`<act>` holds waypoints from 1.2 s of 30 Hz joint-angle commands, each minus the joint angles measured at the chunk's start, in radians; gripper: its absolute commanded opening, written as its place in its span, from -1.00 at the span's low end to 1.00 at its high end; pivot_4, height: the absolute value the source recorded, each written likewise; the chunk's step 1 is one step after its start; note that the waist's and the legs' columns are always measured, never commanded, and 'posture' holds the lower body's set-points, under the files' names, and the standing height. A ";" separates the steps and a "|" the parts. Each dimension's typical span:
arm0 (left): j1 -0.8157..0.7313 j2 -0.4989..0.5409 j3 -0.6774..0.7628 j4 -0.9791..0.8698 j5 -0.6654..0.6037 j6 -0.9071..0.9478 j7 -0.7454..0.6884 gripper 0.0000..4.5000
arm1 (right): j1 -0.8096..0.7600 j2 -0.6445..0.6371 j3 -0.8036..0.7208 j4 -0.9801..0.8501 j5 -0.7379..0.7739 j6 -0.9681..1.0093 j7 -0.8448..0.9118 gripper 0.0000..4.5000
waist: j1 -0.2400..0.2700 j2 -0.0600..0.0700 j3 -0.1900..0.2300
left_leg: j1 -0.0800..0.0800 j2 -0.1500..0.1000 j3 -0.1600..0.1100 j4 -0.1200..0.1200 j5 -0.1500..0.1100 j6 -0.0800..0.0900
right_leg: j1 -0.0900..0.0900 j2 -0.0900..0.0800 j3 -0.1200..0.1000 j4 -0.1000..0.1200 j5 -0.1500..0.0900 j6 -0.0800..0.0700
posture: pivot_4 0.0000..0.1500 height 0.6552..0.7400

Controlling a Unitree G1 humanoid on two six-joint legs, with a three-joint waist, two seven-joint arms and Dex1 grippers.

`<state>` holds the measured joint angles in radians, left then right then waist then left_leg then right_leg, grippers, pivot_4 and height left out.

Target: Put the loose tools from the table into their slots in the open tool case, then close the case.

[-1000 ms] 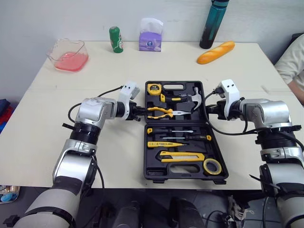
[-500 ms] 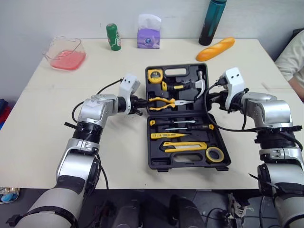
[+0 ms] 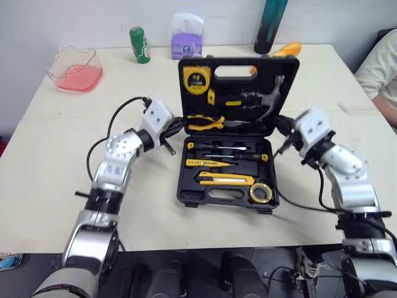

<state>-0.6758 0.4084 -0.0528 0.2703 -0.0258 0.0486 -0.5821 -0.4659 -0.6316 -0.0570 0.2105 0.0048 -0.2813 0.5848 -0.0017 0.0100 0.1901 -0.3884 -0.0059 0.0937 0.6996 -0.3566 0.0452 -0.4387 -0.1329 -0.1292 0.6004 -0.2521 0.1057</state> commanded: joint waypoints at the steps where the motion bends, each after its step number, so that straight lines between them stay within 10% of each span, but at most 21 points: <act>1: 0.075 0.033 0.048 -0.167 0.033 -0.084 0.069 -1.00 | 0.064 -0.053 0.003 0.007 -0.091 -0.344 -0.027 -0.66 | 0.000 0.000 0.000 | 0.002 0.000 -0.001 0.000 0.000 0.000 | 0.000 0.000 0.001 0.001 0.000 0.000 | 1.00 0.80; 3: 0.121 0.039 0.065 -0.227 0.020 -0.068 0.078 -1.00 | 0.093 -0.081 0.004 0.015 -0.116 -0.448 -0.036 -0.27 | -0.001 0.000 0.000 | 0.004 0.001 -0.001 0.000 0.000 0.000 | 0.001 0.000 0.003 0.003 0.000 0.000 | 1.00 0.80; 7: 0.301 0.140 0.185 -0.523 -0.224 0.218 -0.051 -0.33 | 0.340 -0.246 -0.109 -0.289 0.157 -0.261 0.140 0.64 | 0.001 0.000 0.000 | 0.006 0.001 -0.001 0.000 0.000 0.000 | 0.000 0.000 0.007 0.005 0.000 -0.001 | 1.00 0.80; 11: 0.526 0.383 0.450 -0.737 -0.664 0.691 -0.233 0.49 | 0.755 -0.461 -0.426 -0.629 0.558 0.196 0.430 0.65 | 0.005 -0.001 0.002 | 0.008 0.004 -0.005 -0.001 -0.001 0.000 | 0.006 0.001 0.010 0.002 -0.002 -0.003 | 1.00 0.80; 13: 0.686 0.511 0.595 -0.747 -0.791 0.827 -0.388 0.49 | 0.896 -0.473 -0.595 -0.686 0.693 0.398 0.506 0.65 | 0.002 -0.003 0.003 | 0.019 0.008 -0.006 0.000 -0.003 -0.001 | 0.019 0.000 0.010 -0.004 -0.001 -0.004 | 1.00 0.80; 18: 0.847 0.612 0.722 -0.584 -0.736 0.825 -0.476 0.49 | 1.011 -0.427 -0.720 -0.661 0.810 0.642 0.567 0.65 | 0.021 -0.002 0.002 | 0.049 0.016 -0.010 -0.001 -0.025 -0.002 | 0.048 0.002 0.010 -0.015 -0.007 -0.016 | 1.00 0.80; 27: 0.600 0.572 0.545 -0.507 -0.709 0.770 -0.396 0.49 | 0.957 -0.390 -0.636 -0.773 0.815 0.747 0.558 0.65 | 0.028 -0.001 0.002 | 0.037 0.018 -0.004 -0.003 -0.019 -0.013 | 0.029 0.004 0.012 -0.005 -0.009 -0.019 | 1.00 0.80; 36: 0.073 0.337 0.140 -0.138 -0.431 0.597 -0.257 -1.00 | 0.776 -0.373 -0.271 -0.842 0.752 0.806 0.510 -0.98 | 0.033 -0.006 0.001 | 0.037 0.017 0.001 0.000 -0.013 -0.011 | 0.026 0.013 0.016 0.000 -0.006 -0.014 | 1.00 0.80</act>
<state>-0.5252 0.7717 0.1555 0.0556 -0.5333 0.7043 -0.8576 0.3375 -1.0160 -0.3897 -0.6257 0.7818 0.5265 1.1031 0.0315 0.0041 0.1907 -0.3524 0.0108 0.0946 0.6993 -0.3700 0.0344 -0.4125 -0.1191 -0.1124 0.6007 -0.2582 0.0922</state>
